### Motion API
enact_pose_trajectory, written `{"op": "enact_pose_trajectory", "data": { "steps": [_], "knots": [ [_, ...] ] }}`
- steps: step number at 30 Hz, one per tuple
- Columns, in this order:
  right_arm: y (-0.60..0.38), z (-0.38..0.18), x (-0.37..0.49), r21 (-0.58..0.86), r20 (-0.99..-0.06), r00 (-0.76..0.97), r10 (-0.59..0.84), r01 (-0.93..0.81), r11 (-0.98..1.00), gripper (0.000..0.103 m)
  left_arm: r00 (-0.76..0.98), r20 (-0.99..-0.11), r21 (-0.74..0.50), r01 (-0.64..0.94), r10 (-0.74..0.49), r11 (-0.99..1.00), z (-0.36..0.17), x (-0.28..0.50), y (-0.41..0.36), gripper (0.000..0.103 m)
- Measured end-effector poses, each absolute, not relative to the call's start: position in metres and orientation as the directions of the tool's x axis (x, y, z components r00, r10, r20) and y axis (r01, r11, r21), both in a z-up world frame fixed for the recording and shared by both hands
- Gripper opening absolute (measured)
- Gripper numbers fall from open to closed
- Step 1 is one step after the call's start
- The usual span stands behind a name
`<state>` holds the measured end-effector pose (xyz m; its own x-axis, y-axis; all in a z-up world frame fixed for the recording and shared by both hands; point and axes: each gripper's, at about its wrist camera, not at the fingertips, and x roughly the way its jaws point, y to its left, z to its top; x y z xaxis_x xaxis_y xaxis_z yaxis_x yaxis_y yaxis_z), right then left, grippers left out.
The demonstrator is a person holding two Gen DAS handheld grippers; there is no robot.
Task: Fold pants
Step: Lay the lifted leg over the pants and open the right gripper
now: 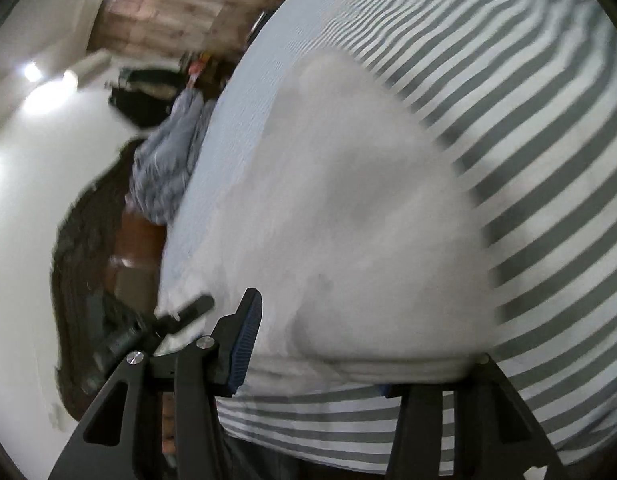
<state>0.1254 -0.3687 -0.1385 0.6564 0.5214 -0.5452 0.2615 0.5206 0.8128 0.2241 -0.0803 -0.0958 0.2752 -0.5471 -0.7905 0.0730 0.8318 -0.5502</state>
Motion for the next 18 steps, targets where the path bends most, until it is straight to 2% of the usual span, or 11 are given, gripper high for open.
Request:
{"op": "enact_pose_trajectory", "data": {
  "steps": [2, 4, 6, 9, 14, 18],
  "knots": [
    [-0.381, -0.141, 0.122, 0.818, -0.544, 0.665, 0.512, 0.285, 0.5, 0.04, 0.27, -0.806, -0.527, 0.078, -0.526, 0.847, -0.098, 0.222, -0.087, 0.033],
    [-0.387, -0.142, 0.12, 0.821, -0.541, 0.67, 0.508, 0.29, 0.491, 0.033, 0.276, -0.812, -0.511, 0.09, -0.514, 0.855, -0.099, 0.219, -0.095, 0.03],
    [-0.392, -0.141, 0.119, 0.818, -0.544, 0.675, 0.498, 0.297, 0.492, 0.02, 0.294, -0.824, -0.475, 0.109, -0.484, 0.873, -0.097, 0.213, -0.099, 0.028],
    [-0.396, -0.135, 0.115, 0.806, -0.55, 0.69, 0.471, 0.291, 0.515, 0.013, 0.294, -0.826, -0.466, 0.125, -0.481, 0.876, -0.095, 0.205, -0.103, 0.025],
    [-0.408, -0.143, 0.111, 0.795, -0.57, 0.687, 0.451, 0.322, 0.515, 0.01, 0.291, -0.834, -0.438, 0.168, -0.469, 0.883, -0.101, 0.199, -0.111, 0.025],
    [-0.411, -0.159, 0.104, 0.78, -0.592, 0.67, 0.448, 0.337, 0.527, 0.009, 0.273, -0.822, -0.475, 0.154, -0.499, 0.866, -0.103, 0.206, -0.105, 0.025]
  ]
}}
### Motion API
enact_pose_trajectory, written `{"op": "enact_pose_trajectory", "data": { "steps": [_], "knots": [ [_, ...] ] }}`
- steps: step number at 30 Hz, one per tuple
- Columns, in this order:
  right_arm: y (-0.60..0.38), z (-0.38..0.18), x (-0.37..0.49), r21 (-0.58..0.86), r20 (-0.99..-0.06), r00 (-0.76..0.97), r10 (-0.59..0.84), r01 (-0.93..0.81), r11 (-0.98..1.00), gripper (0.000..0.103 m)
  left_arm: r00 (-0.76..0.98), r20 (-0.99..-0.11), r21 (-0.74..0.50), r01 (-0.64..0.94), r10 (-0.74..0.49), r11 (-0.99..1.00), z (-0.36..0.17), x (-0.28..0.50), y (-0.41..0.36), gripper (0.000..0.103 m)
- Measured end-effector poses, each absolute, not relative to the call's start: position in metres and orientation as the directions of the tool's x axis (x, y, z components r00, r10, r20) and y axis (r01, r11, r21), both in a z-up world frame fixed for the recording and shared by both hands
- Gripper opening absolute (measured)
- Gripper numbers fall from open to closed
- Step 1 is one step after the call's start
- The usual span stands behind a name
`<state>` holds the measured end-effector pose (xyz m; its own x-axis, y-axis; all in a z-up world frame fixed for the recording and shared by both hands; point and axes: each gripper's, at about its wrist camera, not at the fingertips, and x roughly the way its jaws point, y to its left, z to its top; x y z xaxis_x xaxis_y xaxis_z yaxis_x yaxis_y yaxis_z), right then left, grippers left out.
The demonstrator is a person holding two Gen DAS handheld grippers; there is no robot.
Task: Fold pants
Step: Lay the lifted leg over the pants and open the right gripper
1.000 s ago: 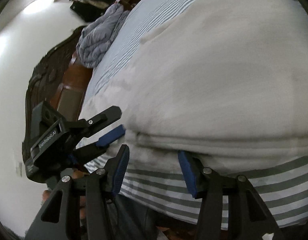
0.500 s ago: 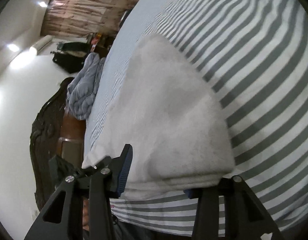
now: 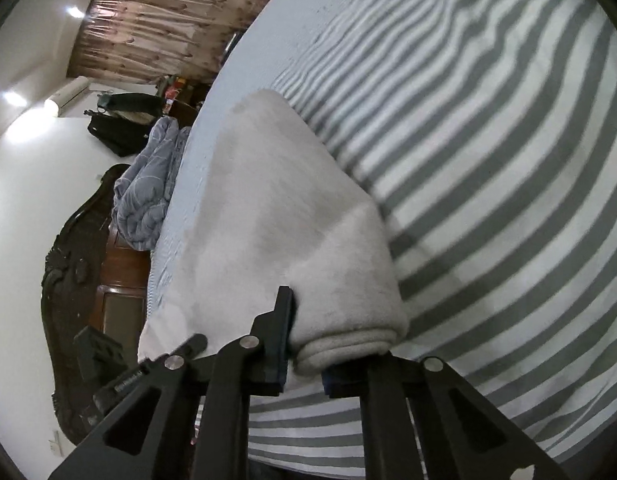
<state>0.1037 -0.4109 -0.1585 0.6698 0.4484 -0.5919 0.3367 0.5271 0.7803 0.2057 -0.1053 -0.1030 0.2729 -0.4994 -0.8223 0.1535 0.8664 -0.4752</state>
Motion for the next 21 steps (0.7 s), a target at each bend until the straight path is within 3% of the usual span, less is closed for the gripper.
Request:
{"op": "enact_pose_trajectory", "data": {
  "steps": [4, 11, 15, 18, 21],
  "knots": [
    [-0.413, -0.159, 0.104, 0.783, -0.593, 0.659, 0.464, 0.336, 0.523, 0.01, 0.282, -0.823, -0.459, 0.182, -0.493, 0.87, -0.1, 0.204, -0.104, 0.026],
    [-0.411, -0.134, 0.084, 0.726, -0.652, 0.608, 0.453, 0.33, 0.603, 0.031, 0.348, -0.825, -0.388, 0.224, -0.445, 0.894, -0.078, 0.197, -0.106, 0.029],
    [-0.416, -0.11, 0.065, 0.652, -0.704, 0.589, 0.397, 0.313, 0.691, 0.031, 0.452, -0.78, -0.341, 0.273, -0.433, 0.9, -0.056, 0.185, -0.109, 0.031],
    [-0.421, -0.087, 0.069, 0.628, -0.701, 0.615, 0.362, 0.291, 0.721, 0.031, 0.501, -0.734, -0.325, 0.333, -0.458, 0.885, -0.046, 0.176, -0.119, 0.04],
    [-0.42, -0.068, 0.099, 0.576, -0.705, 0.635, 0.315, 0.253, 0.777, 0.031, 0.493, -0.741, -0.286, 0.382, -0.456, 0.879, -0.047, 0.174, -0.136, 0.043]
  ]
}}
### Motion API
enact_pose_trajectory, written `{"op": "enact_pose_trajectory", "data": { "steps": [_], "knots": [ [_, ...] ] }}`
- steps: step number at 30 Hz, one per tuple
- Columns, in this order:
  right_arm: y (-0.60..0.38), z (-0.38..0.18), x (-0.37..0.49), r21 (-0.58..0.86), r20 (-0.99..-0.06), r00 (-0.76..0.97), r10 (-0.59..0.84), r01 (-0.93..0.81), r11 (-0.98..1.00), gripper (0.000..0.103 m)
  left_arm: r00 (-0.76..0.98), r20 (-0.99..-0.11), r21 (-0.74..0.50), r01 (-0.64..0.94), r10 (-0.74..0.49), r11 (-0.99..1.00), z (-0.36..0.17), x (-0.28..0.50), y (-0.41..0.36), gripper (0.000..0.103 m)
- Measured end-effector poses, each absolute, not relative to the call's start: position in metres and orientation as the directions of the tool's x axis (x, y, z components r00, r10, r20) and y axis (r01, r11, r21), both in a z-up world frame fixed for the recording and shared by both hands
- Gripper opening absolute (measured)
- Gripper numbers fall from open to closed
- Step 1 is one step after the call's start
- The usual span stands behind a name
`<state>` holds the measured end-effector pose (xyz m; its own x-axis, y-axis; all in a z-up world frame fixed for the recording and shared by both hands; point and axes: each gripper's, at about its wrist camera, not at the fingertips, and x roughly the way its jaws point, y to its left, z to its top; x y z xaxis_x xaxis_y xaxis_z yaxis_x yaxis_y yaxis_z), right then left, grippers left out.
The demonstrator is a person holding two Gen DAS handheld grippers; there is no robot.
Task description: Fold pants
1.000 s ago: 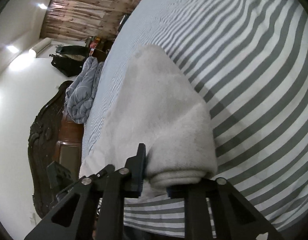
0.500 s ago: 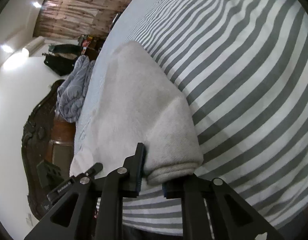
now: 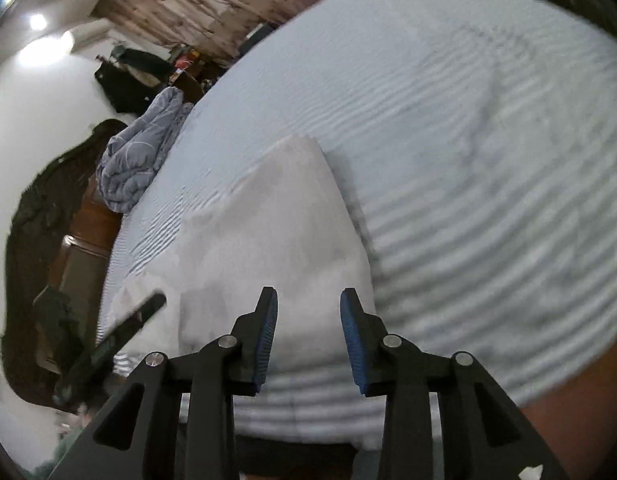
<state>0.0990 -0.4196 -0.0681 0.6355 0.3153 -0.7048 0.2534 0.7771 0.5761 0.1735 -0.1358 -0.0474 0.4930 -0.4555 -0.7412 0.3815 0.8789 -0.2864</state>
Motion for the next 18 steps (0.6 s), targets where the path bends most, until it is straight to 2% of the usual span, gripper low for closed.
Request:
{"op": "enact_pose_trajectory", "data": {
  "steps": [4, 10, 15, 18],
  "knots": [
    [-0.408, -0.059, 0.153, 0.506, -0.724, 0.625, 0.293, 0.192, 0.841, 0.031, 0.467, -0.769, -0.269, 0.385, -0.438, 0.883, -0.062, 0.174, -0.144, 0.043],
    [-0.401, -0.078, 0.231, 0.435, -0.778, 0.571, 0.262, 0.19, 0.88, 0.022, 0.441, -0.798, -0.257, 0.369, -0.411, 0.893, -0.081, 0.181, -0.141, 0.043],
    [-0.398, -0.099, 0.265, 0.364, -0.825, 0.526, 0.208, 0.213, 0.907, 0.012, 0.438, -0.815, -0.229, 0.357, -0.379, 0.906, -0.092, 0.185, -0.138, 0.043],
    [-0.398, -0.103, 0.268, 0.335, -0.836, 0.516, 0.188, 0.208, 0.919, 0.005, 0.435, -0.805, -0.264, 0.346, -0.403, 0.9, -0.093, 0.187, -0.134, 0.043]
  ]
}}
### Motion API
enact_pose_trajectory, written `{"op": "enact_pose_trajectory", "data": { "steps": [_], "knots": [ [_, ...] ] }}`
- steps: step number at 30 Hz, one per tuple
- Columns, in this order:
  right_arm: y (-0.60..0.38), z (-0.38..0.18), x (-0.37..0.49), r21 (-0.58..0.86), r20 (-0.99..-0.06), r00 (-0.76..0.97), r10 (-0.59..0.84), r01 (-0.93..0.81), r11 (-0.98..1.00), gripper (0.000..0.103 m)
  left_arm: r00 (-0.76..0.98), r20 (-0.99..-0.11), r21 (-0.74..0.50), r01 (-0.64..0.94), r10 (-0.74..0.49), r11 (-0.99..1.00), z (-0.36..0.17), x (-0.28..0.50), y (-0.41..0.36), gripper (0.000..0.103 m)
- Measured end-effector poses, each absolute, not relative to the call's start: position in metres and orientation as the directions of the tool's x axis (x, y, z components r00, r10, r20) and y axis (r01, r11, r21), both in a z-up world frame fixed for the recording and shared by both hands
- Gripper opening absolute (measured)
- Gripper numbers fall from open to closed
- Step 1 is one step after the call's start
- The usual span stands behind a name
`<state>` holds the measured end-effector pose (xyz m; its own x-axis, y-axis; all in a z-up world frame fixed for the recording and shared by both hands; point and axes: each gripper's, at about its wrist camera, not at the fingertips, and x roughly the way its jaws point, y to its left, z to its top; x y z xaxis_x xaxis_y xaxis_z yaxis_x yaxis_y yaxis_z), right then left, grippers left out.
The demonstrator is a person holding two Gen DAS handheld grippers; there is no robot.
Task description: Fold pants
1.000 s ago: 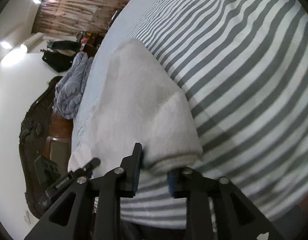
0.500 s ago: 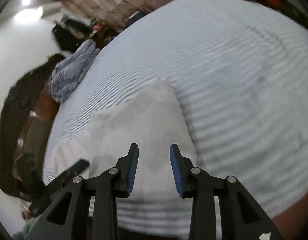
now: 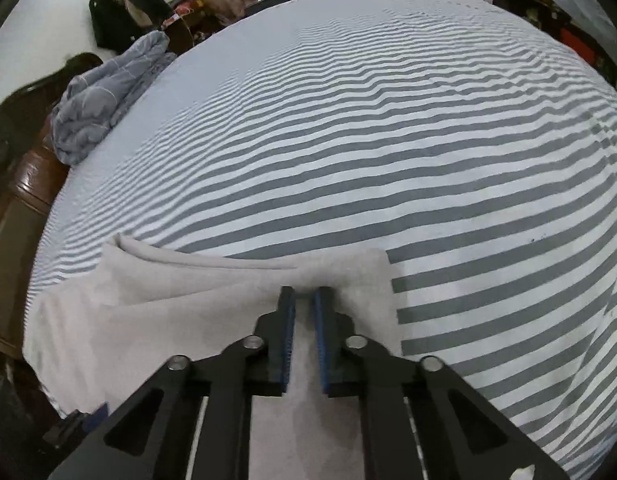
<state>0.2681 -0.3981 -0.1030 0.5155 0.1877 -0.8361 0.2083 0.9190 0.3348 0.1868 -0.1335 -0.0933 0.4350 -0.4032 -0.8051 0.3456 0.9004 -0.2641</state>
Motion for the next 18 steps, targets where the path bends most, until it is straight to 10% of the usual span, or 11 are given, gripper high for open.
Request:
{"op": "enact_pose_trajectory", "data": {
  "steps": [18],
  "knots": [
    [-0.365, -0.087, 0.127, 0.167, -0.899, 0.425, 0.108, 0.103, 0.981, 0.018, 0.461, -0.809, -0.204, 0.363, -0.365, 0.909, -0.094, 0.178, -0.146, 0.044]
  ]
}}
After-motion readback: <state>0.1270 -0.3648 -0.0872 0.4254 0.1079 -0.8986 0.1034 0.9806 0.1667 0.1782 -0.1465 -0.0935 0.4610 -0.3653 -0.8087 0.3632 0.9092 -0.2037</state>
